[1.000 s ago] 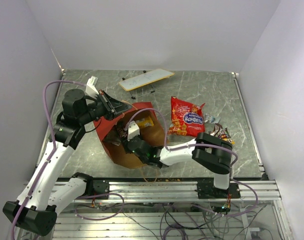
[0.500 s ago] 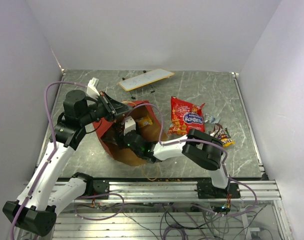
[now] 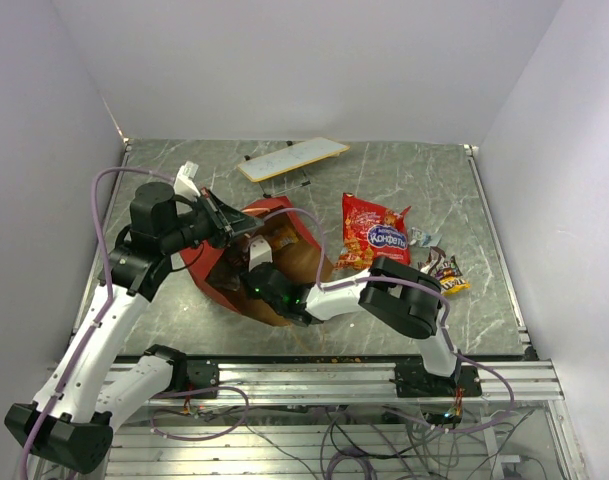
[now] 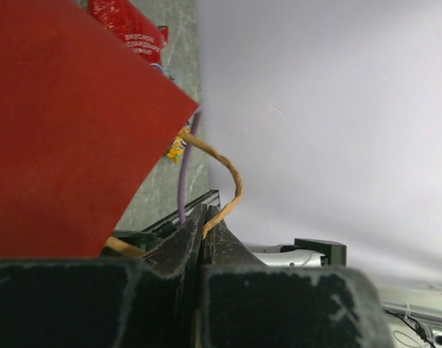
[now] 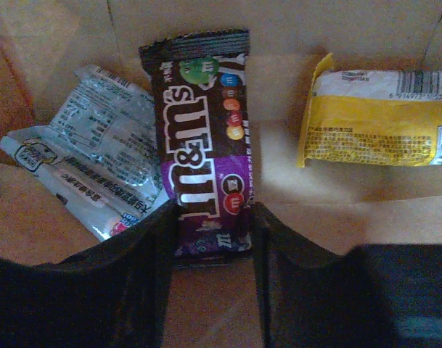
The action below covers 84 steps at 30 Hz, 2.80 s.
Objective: Take the snacks out of the paper bag
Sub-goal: Take out the snack from the paper bag, then place the snack at the center of the board.
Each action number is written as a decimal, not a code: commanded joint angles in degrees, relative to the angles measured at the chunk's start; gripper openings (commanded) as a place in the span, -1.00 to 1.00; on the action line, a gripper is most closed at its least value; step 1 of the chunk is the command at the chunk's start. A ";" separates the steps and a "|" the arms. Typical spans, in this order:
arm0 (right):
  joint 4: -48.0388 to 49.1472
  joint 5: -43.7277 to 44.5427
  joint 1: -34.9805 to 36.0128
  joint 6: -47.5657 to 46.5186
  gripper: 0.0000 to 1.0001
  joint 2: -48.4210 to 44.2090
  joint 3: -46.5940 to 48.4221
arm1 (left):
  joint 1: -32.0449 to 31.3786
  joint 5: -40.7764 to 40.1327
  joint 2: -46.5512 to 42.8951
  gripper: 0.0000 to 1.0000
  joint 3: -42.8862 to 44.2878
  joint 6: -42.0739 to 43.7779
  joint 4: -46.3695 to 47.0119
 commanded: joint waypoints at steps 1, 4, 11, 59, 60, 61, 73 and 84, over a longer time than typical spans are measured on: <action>-0.32 -2.15 -0.44 -1.27 -0.26 0.38 -0.61 | -0.50 -3.32 -1.65 -0.86 0.13 2.86 -5.51; 0.18 -3.17 -0.68 -1.25 -0.40 -0.54 -1.72 | -0.50 -4.75 -2.48 -0.86 -0.36 3.79 -8.11; 0.72 -4.90 -0.84 -3.44 -0.81 -3.79 -3.83 | -0.50 -7.51 -4.92 -0.86 -1.95 5.90 -13.16; -17.97 15.85 -0.19 -22.53 -1.00 -63.48 -17.33 | -0.42 -6.54 3.61 -0.86 4.42 9.91 -9.41; -17.95 17.99 -0.61 -23.31 -1.00 -63.73 -16.82 | -0.42 -6.68 3.72 -0.86 5.06 10.29 -9.71; -18.34 20.50 -1.20 -23.53 -1.00 -63.90 -16.09 | -0.42 -6.81 3.94 -0.86 5.69 10.79 -10.35; -47.59 23.43 -26.16 12.51 -1.00 -66.47 -15.89 | -0.42 -7.78 5.37 -0.86 9.80 13.76 -13.44; -52.48 2.93 -44.51 28.32 -1.00 -63.22 -26.05 | -0.42 -7.06 5.46 -0.86 9.52 13.40 -14.04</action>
